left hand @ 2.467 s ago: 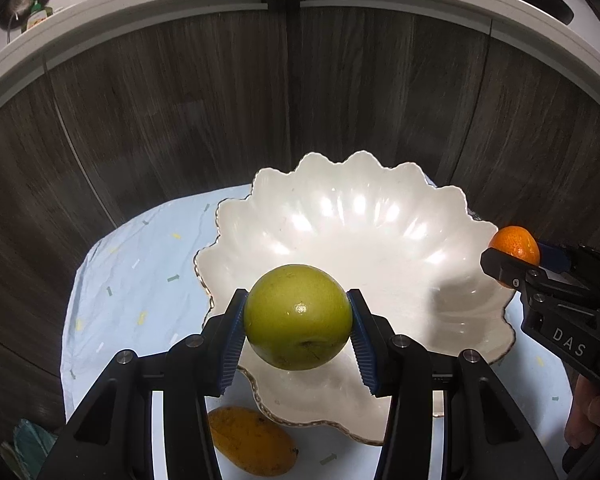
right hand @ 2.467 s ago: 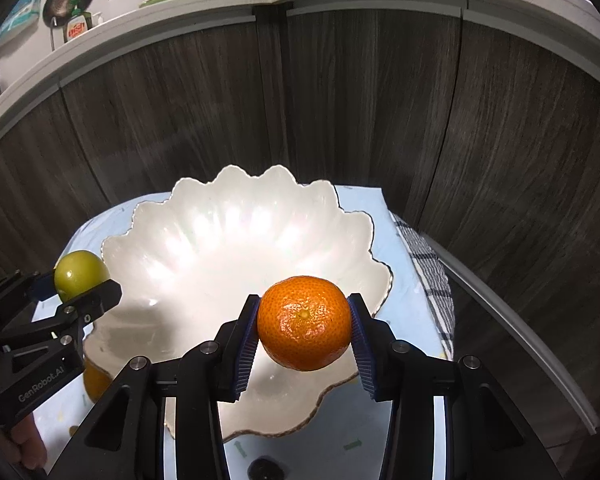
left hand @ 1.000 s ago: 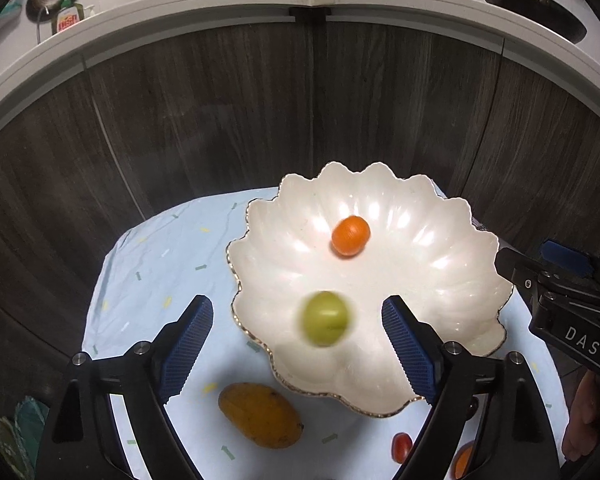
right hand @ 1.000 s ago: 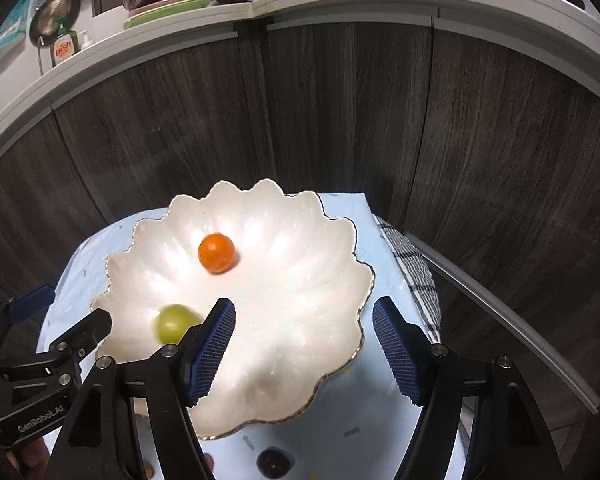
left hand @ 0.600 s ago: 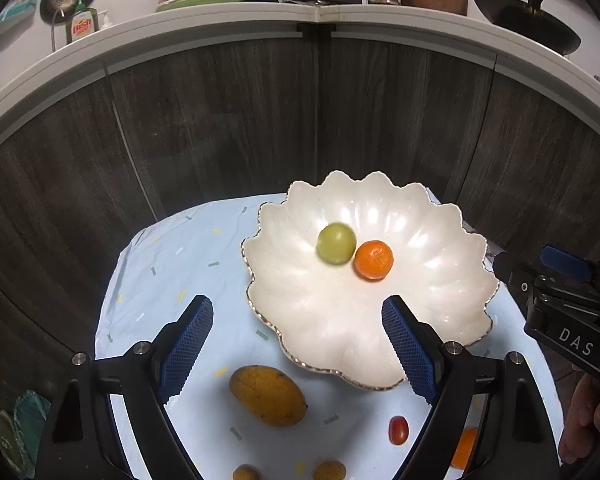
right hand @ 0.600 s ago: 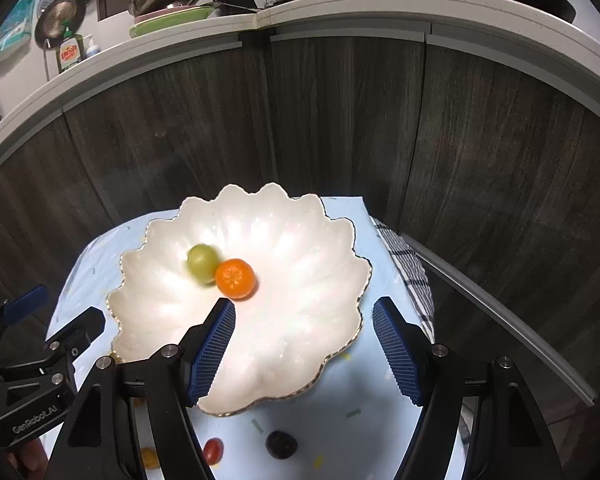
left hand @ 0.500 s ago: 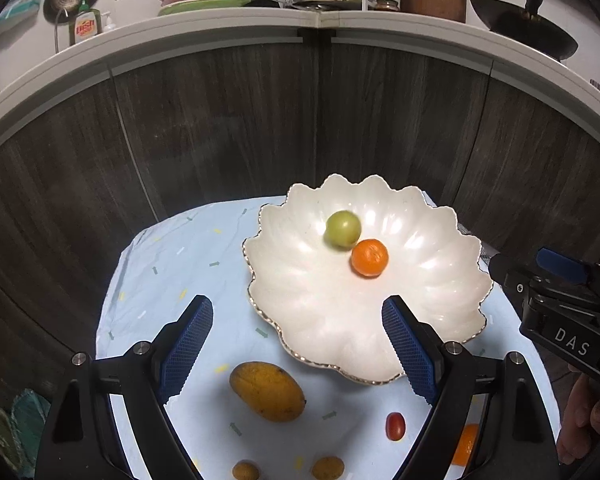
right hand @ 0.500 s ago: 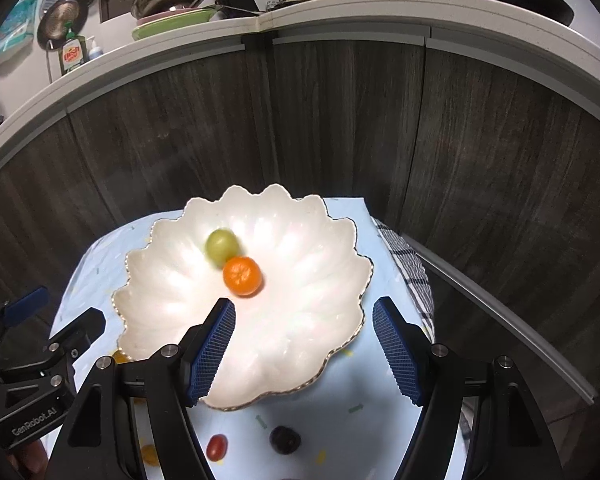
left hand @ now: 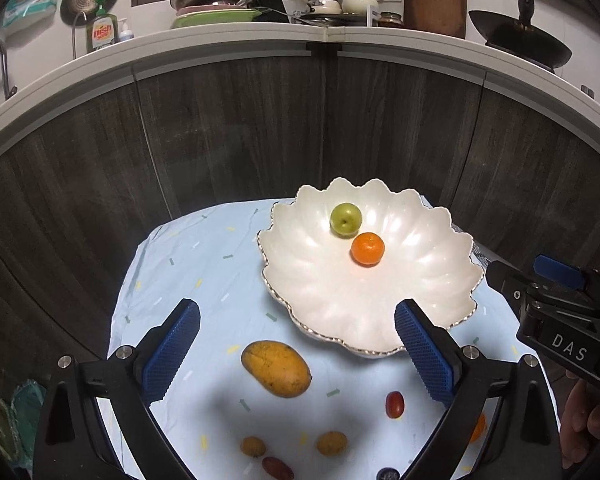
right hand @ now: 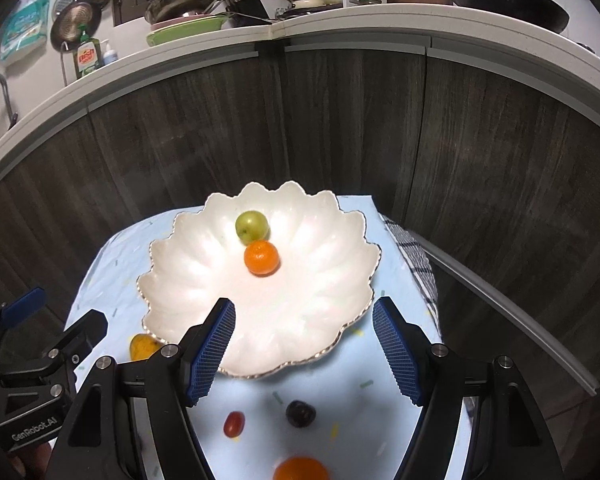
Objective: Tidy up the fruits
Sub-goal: 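Withdraw both open grippers from the bowl back over the cloth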
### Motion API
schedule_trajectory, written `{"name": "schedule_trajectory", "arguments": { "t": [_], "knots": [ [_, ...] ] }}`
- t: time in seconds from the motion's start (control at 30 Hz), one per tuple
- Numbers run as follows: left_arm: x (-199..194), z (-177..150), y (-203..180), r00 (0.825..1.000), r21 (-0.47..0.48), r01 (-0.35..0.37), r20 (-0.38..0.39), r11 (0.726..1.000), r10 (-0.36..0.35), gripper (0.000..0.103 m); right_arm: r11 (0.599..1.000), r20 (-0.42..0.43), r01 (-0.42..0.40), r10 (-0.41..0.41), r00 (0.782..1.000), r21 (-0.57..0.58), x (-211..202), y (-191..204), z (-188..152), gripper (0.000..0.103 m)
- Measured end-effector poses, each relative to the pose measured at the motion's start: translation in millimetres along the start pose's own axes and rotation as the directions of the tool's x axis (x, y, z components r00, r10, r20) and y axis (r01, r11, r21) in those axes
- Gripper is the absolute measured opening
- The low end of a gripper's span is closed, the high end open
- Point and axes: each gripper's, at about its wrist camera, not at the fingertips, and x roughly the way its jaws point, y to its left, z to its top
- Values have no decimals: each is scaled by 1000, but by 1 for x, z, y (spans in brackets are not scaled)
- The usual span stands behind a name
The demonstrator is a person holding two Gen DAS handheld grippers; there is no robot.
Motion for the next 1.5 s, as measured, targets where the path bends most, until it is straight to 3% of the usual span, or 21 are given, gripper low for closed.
{"name": "schedule_trajectory", "arguments": {
  "t": [0.63,0.83,1.5],
  "knots": [
    [-25,-31,2,1000,23,-25,-8,999,25,103,1000,-17,8,-8,1000,-13,-19,8,-36,72],
    [-27,-44,3,1000,31,-24,-20,999,24,103,1000,-17,26,-26,1000,-7,-22,8,-50,79],
    [-19,-85,6,998,60,-30,-59,998,34,103,999,-60,48,-47,997,1,-15,11,-93,79]
  ]
}}
